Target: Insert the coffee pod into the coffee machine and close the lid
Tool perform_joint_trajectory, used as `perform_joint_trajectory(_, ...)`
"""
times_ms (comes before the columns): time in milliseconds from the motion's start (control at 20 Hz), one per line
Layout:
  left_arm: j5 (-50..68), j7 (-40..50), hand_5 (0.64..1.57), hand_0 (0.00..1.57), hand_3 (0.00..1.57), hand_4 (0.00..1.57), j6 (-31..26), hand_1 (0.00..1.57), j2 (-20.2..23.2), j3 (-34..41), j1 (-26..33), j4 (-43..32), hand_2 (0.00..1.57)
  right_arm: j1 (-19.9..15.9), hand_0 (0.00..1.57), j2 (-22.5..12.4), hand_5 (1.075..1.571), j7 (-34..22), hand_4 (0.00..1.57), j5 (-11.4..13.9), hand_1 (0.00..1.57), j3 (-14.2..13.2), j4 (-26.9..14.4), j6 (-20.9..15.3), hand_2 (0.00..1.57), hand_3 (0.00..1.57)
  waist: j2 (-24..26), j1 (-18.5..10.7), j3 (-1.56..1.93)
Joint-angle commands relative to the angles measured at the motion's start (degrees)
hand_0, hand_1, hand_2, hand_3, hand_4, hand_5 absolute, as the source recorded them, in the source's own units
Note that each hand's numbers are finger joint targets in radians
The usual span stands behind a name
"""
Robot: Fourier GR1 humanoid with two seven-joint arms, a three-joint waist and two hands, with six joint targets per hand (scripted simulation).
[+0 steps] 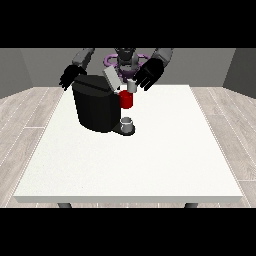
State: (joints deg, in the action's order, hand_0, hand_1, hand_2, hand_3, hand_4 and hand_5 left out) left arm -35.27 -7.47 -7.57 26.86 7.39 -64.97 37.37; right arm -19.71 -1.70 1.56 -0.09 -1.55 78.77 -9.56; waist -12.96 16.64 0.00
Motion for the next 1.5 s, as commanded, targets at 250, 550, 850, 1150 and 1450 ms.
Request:
perform_joint_trajectory(250,-0.34,2.20,1.571,1.30,1.23,0.50,-1.20,1.30,0.33,0.70,-2.66,-1.34,1.33,2.05,0.00,-1.14,1.571,3.15,0.53,-1.48,0.00,-0.99,0.03,2.46,0.00,0.00,-1.28,1.24,0.02)
perform_joint_trajectory(550,-1.04,-1.19,1.571,1.25,1.21,0.51,-1.41,1.25,0.62,0.19,-1.66,-2.03,1.29,0.78,0.00,0.28,1.571,0.26,0.50,-1.31,0.00,-0.49,2.21,0.41,0.00,0.00,-1.85,0.15,0.00)
perform_joint_trajectory(850,-1.95,-2.26,1.571,1.20,1.20,0.50,-0.62,1.20,0.59,-0.15,-2.04,-1.95,1.27,0.00,0.00,-0.94,1.571,1.59,0.48,-1.91,0.00,-2.44,1.80,0.26,0.00,0.00,-3.19,0.11,0.00)
perform_joint_trajectory(1150,-2.53,1.59,1.571,1.16,1.18,0.49,-0.57,1.16,-2.56,-0.72,-2.87,-2.32,1.24,2.82,0.00,1.15,1.571,3.50,0.45,0.17,0.00,0.10,0.20,-1.31,0.00,0.00,-1.56,0.04,0.01)
perform_joint_trajectory(1450,-2.98,-0.32,1.571,1.25,1.18,0.48,0.80,1.25,-2.14,-0.32,-1.54,-3.26,1.28,0.83,0.00,-1.14,1.571,-0.13,0.45,-2.34,0.00,-1.62,2.38,0.85,0.00,0.00,-2.75,0.87,0.00)
